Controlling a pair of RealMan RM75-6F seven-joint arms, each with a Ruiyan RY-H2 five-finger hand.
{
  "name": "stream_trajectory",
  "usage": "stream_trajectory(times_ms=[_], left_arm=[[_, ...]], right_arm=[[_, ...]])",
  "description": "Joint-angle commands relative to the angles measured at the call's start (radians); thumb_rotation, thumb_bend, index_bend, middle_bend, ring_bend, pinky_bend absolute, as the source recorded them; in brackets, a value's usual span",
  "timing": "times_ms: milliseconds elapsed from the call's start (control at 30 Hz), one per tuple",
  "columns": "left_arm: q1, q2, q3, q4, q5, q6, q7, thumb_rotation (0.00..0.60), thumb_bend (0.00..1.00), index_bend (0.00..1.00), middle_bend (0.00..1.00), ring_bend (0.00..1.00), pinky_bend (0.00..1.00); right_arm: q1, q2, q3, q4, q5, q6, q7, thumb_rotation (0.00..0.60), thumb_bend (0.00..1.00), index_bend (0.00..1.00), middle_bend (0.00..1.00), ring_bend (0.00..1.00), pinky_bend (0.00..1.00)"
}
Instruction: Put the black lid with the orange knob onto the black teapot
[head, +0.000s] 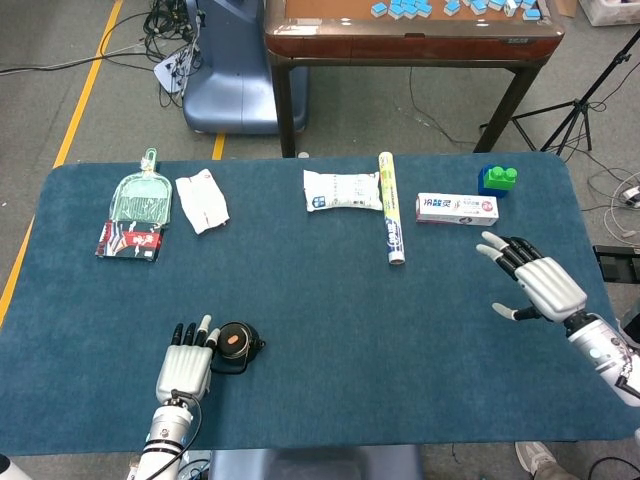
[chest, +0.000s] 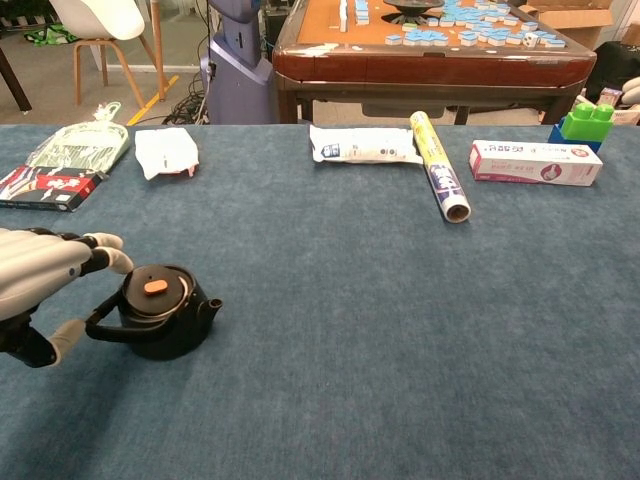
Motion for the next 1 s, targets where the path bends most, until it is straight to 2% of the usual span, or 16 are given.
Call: stream_trajectory(times_ms=[33, 300, 633, 1000], left_arm=[[0.000, -0.008, -0.003, 0.005, -0.004, 0.004, 0.006, 0.600, 0.53, 0.14, 0.00, 0.00, 0.00], [0.009, -0.026, 0.006, 0.028, 0.002, 0.001, 0.007, 0.600, 0.53, 0.14, 0.00, 0.00, 0.00], [0.034, -0.018, 0.046, 0.023, 0.076, 0.000, -0.017, 0.600, 0.53, 0.15, 0.00, 0.00, 0.00], [0.053, -0.019, 0.055, 0.042, 0.092, -0.024, -0.024, 0.600, 0.53, 0.15, 0.00, 0.00, 0.00]], right_arm=[[-0.002, -0.004, -0.003, 0.011, -0.004, 0.006, 0.010, 0.600, 0.25, 0.01, 0.00, 0.00, 0.00], [-0.008, -0.007, -0.004, 0.030, -0.005, 0.027, 0.031, 0.600, 0.25, 0.01, 0.00, 0.00, 0.00], [-0.023, 0.008, -0.007, 0.001, -0.004, 0.047, 0.006, 0.600, 0.25, 0.01, 0.00, 0.00, 0.00], [-0.032, 0.021, -0.005, -0.017, 0.002, 0.053, -0.006, 0.600, 0.25, 0.01, 0.00, 0.00, 0.00]])
